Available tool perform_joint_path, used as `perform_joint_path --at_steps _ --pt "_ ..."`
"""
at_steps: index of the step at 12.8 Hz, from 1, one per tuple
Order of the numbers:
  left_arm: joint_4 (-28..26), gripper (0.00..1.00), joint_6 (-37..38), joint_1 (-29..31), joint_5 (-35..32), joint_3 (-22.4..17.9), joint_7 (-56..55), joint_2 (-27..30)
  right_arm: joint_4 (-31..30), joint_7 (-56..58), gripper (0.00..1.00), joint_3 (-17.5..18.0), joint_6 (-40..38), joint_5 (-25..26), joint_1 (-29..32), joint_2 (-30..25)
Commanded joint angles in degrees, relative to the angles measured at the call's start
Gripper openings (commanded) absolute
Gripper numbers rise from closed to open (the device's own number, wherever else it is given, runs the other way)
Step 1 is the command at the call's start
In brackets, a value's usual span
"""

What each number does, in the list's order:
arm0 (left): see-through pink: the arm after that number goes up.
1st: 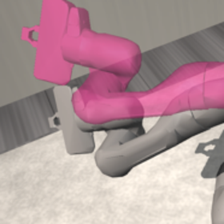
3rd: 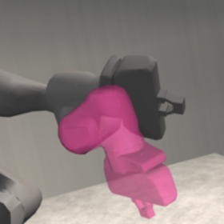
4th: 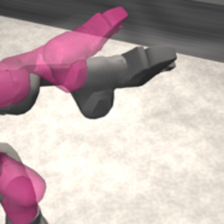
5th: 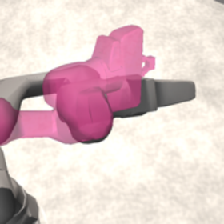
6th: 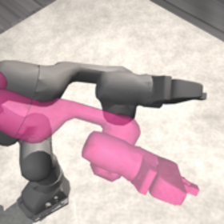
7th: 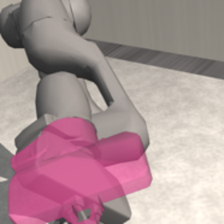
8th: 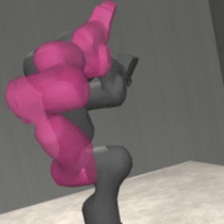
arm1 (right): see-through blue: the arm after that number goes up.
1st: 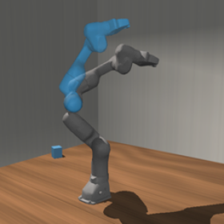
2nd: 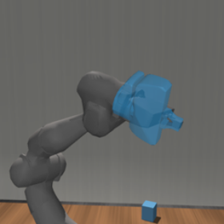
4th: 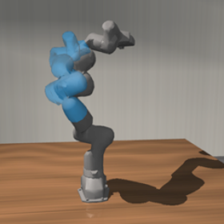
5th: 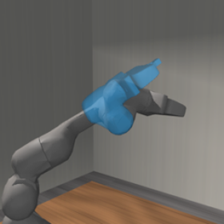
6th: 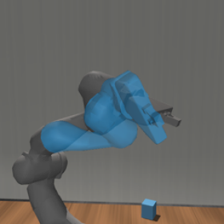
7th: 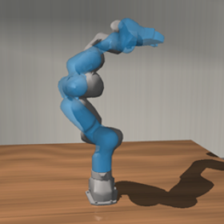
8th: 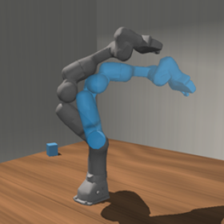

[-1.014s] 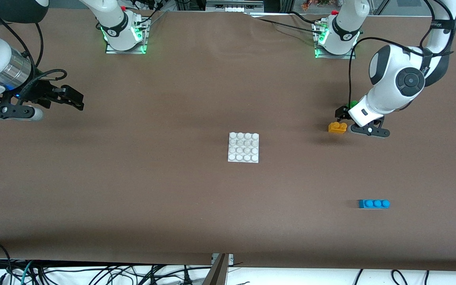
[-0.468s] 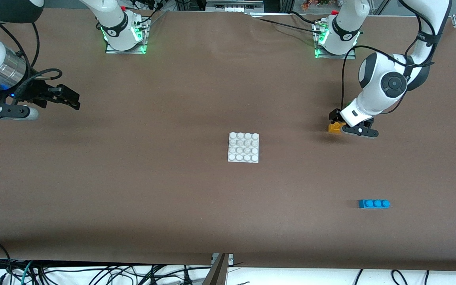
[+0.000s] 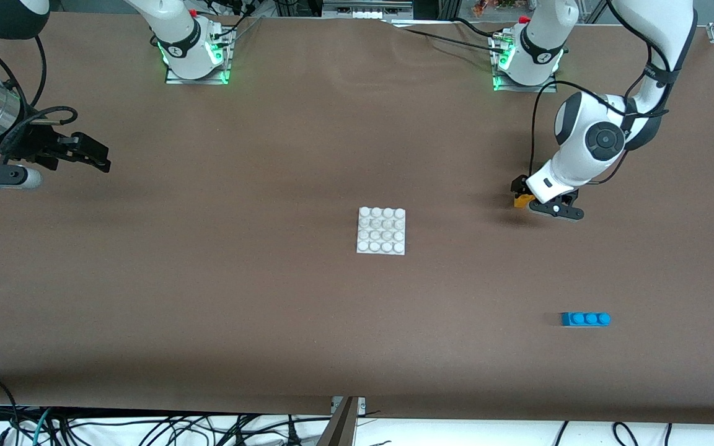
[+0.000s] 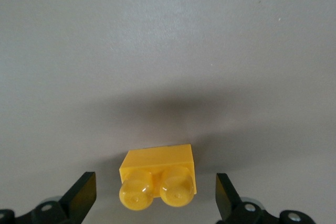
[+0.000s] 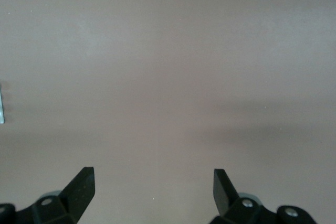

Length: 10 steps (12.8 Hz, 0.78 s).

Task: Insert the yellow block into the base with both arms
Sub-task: 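Lower the left gripper and close it on the yellow block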

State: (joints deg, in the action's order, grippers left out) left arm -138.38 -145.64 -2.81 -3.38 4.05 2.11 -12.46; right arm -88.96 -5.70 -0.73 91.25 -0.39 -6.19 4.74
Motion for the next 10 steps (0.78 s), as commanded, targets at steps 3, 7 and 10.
perform_joint_path --at_steps 3,7,10 --pt "-1.4 1.00 -2.2 0.5 -1.1 0.3 0.4 -0.5 1.0 1.9 1.00 0.8 -1.3 -0.4 -0.3 -0.2" --pt "-2.3 1.00 -4.2 0.5 -1.1 0.3 0.3 -0.9 1.2 2.8 1.00 0.7 -1.4 -0.4 -0.3 0.4" --pt "-2.3 1.00 -4.1 0.5 -1.1 0.3 0.2 -0.5 1.2 2.8 1.00 0.7 -1.3 -0.1 -0.3 0.4"
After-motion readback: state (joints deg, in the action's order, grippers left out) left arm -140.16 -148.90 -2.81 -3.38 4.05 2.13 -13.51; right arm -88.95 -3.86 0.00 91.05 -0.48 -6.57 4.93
